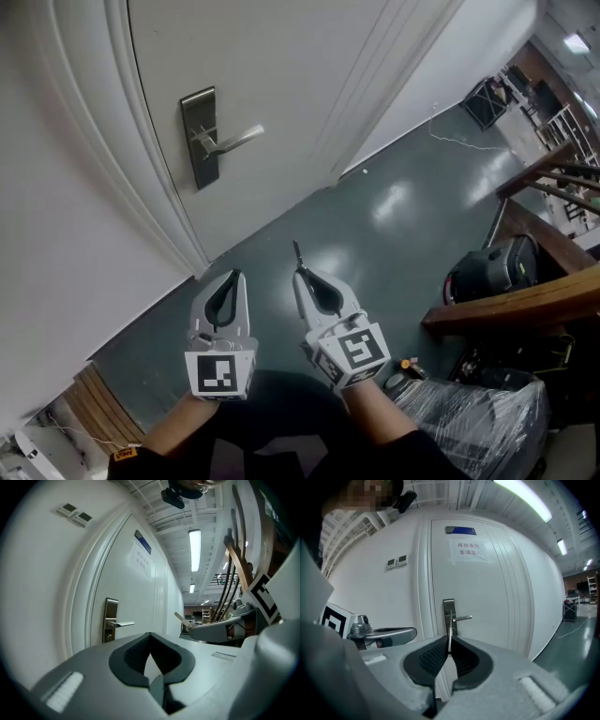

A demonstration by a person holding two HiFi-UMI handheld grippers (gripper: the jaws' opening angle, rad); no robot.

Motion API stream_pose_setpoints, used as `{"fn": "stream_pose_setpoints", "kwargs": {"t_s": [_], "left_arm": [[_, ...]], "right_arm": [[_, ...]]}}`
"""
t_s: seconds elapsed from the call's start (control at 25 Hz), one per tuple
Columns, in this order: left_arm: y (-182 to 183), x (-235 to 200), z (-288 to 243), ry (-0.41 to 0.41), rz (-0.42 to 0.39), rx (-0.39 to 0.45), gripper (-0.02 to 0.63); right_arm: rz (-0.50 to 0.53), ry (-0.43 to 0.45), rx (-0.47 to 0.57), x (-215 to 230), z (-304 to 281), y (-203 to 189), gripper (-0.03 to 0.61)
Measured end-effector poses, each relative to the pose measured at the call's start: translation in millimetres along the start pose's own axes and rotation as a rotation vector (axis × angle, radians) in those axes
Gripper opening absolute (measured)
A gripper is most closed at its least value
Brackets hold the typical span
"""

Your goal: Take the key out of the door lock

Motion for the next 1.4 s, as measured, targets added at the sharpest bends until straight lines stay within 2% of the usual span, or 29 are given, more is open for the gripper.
{"fn": "stream_pose_setpoints", "kwargs": {"t_s": [0.28,0.4,0.52,0.72,0.92,1.12,1.4], "left_arm": [[23.8,86.1,33.4,-0.047,-0.018,0.009,0.017],[35.4,129.6,54.9,-0.045,-0.036,0.013,0.017],[45.5,166.5,77.9,-0.024,-0.041,0.016,0.018],[55.9,211.4,120.1,0.035,-0.066,-0.002,0.018],[57.0,224.2,165.9,0.103,-0.077,-0.028,0.017],[59.4,230.2,205.5,0.147,-0.087,-0.019,0.017],[43.1,221.0,259.1,0.165,-0.071,-0.044,0.017]], "right_arm": [[-0.002,-0.039,0.037,20.0,98.0,-5.9,0.014],[-0.005,-0.015,0.049,27.9,143.5,-10.0,0.014],[0.011,0.022,0.059,36.1,183.3,-19.4,0.014],[-0.001,0.003,0.048,43.9,237.3,-23.5,0.014],[0.03,0.029,0.039,27.5,272.5,-30.5,0.014],[0.039,0.101,0.07,-1.6,301.3,-41.3,0.014],[0.019,0.059,-0.004,-40.4,320.2,-70.4,0.014]]}}
Point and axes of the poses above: the fingertips, and each gripper's own axes: z backward along the fingers, x to its right, y out of its top, the point moved 9 cm from there along z, backward along the fingers, and after that the axes turned 13 degrees about -z, right-handed, at the moved point
